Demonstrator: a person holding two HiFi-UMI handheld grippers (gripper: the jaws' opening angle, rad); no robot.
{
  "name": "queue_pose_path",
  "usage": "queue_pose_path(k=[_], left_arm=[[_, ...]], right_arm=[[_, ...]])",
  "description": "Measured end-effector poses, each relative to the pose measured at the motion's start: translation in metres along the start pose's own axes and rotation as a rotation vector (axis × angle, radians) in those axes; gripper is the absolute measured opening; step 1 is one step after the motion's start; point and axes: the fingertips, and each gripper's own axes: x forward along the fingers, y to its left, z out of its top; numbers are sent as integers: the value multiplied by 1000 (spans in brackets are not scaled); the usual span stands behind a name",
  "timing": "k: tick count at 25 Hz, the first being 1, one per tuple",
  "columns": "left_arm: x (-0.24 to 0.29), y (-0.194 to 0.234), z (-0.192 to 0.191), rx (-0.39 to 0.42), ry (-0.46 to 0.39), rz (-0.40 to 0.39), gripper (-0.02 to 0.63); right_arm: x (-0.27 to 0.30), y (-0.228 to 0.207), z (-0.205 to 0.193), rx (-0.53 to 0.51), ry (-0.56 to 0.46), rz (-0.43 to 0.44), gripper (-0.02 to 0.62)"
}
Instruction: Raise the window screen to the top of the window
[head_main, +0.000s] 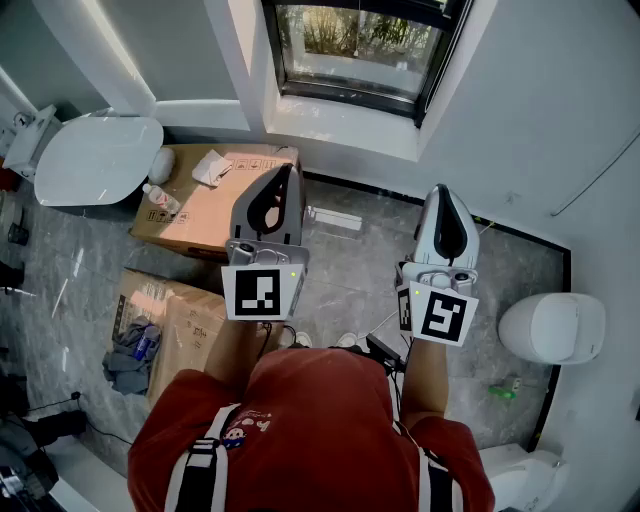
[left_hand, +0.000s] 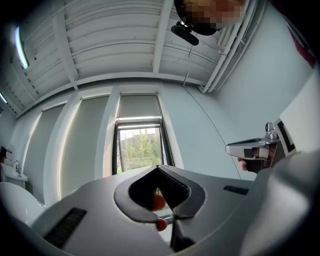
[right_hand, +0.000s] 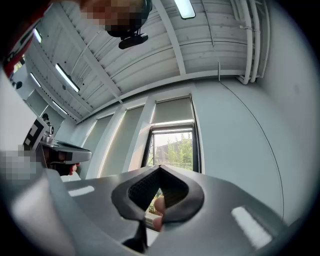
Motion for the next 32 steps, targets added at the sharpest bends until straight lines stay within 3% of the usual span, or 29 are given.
queue_pose_path(k=[21,32], left_arm=[[14,-75,-34,-31,95,16,5],[58,-51,-46,-68,53,26,5]], right_arm=[[-29,-70,-40,67,24,16,9],[18,-68,-53,23,16,26,9]])
